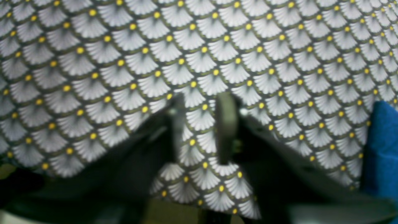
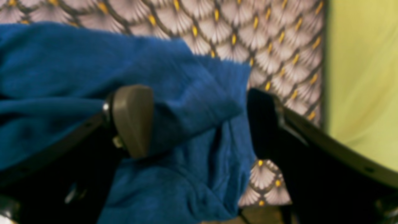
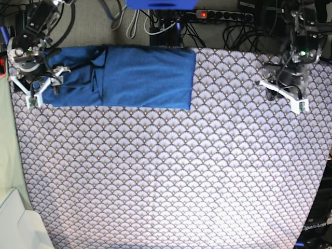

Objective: Fold the T-shirt properly
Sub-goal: 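Grasp the strip end with the right gripper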

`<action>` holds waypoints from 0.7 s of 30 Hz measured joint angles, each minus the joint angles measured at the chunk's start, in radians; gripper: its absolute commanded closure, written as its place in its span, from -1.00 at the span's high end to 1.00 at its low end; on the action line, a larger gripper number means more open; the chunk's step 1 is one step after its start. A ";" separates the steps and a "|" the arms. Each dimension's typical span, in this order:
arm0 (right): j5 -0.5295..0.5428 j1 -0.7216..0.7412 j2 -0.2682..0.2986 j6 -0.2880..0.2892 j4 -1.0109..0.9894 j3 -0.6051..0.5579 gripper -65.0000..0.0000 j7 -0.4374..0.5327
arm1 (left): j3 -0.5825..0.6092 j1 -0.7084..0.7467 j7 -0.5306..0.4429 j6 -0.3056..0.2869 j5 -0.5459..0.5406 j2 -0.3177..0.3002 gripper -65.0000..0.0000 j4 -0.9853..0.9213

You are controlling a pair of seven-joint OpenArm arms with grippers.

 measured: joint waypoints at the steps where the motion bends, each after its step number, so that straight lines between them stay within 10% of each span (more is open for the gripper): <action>1: 0.000 0.013 0.001 -0.002 -0.027 0.016 0.45 0.000 | 0.000 0.000 0.000 0.000 0.000 0.001 -0.06 0.000; 4: 0.001 0.038 0.001 -0.003 -0.095 0.055 0.45 0.002 | -0.005 0.000 0.000 -0.001 -0.007 0.001 0.30 0.000; 21: 0.051 0.080 0.052 0.008 -0.234 0.124 0.45 0.051 | -0.019 0.000 0.000 0.000 -0.007 0.001 0.31 0.000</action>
